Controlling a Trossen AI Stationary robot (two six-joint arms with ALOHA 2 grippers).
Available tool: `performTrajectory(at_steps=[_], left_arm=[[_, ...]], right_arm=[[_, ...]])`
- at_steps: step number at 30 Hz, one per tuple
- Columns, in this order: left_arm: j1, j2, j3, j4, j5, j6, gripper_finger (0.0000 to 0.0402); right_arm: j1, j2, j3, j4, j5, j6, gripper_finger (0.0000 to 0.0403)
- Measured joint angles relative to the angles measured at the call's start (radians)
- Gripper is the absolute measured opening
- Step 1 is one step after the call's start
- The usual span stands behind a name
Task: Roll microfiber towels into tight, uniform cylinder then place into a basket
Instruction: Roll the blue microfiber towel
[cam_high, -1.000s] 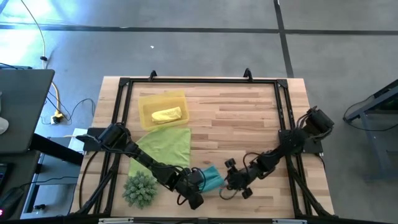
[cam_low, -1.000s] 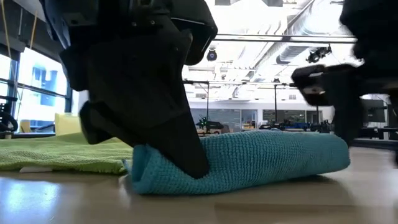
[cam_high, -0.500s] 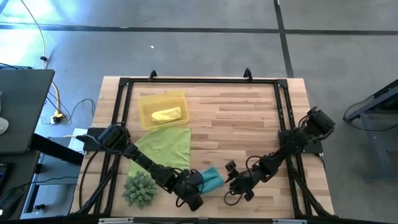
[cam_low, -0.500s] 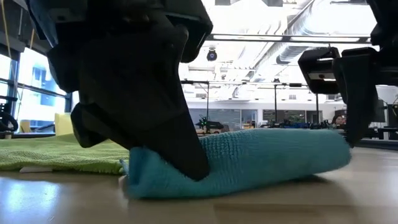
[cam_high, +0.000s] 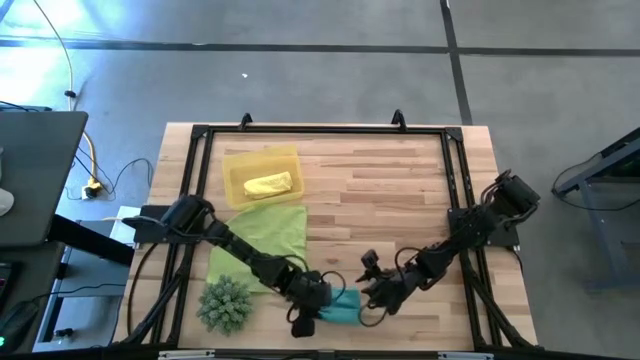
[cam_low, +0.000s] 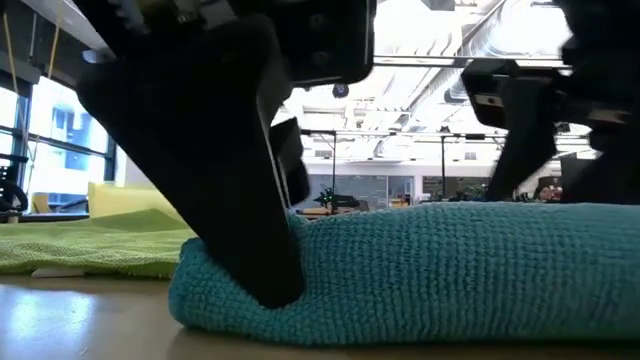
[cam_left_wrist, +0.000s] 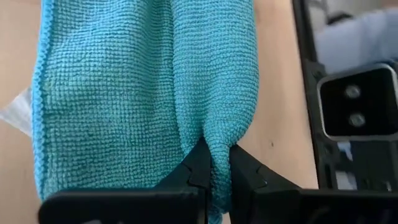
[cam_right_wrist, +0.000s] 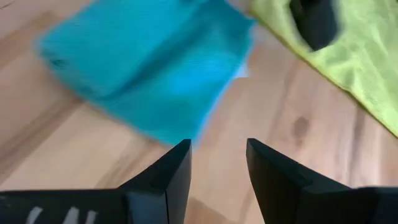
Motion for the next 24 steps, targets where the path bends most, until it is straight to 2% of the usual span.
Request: performTrajectory(at_steps=[4,6,9,13,16,20,24], left_arm=[[0.075,-0.007,-0.095,0.165,0.169,0.032,0.0012],[0.104,-0.012,-0.155,0.274,0.197,-0.001,0.0012],[0.122,-0.015,-0.223,0.414,0.179,-0.051,0.0012],[0.114,-0.015,-0.243,0.459,0.109,-0.063,0.0013],[0.113,-0.015,-0.242,0.473,0.038,-0.163,0.0014],[0.124,-0.016,-0.239,0.496,-0.024,-0.404,0.0015],[0.110,-0.016,-0.239,0.502,-0.050,-0.484,0.0015]], right_arm=[[-0.040,-0.051,0.000,-0.056,0.003,0.044,0.0145],[-0.058,-0.083,0.001,-0.091,0.004,0.089,0.0145],[-0.077,-0.115,0.001,-0.109,0.003,0.197,0.0145],[-0.069,-0.122,0.002,-0.107,0.002,0.285,0.0145],[-0.052,-0.122,0.002,-0.100,0.015,0.284,0.0145],[-0.013,-0.122,0.002,-0.079,0.036,0.249,0.0145],[0.037,-0.124,0.002,-0.071,0.078,0.162,0.0145]])
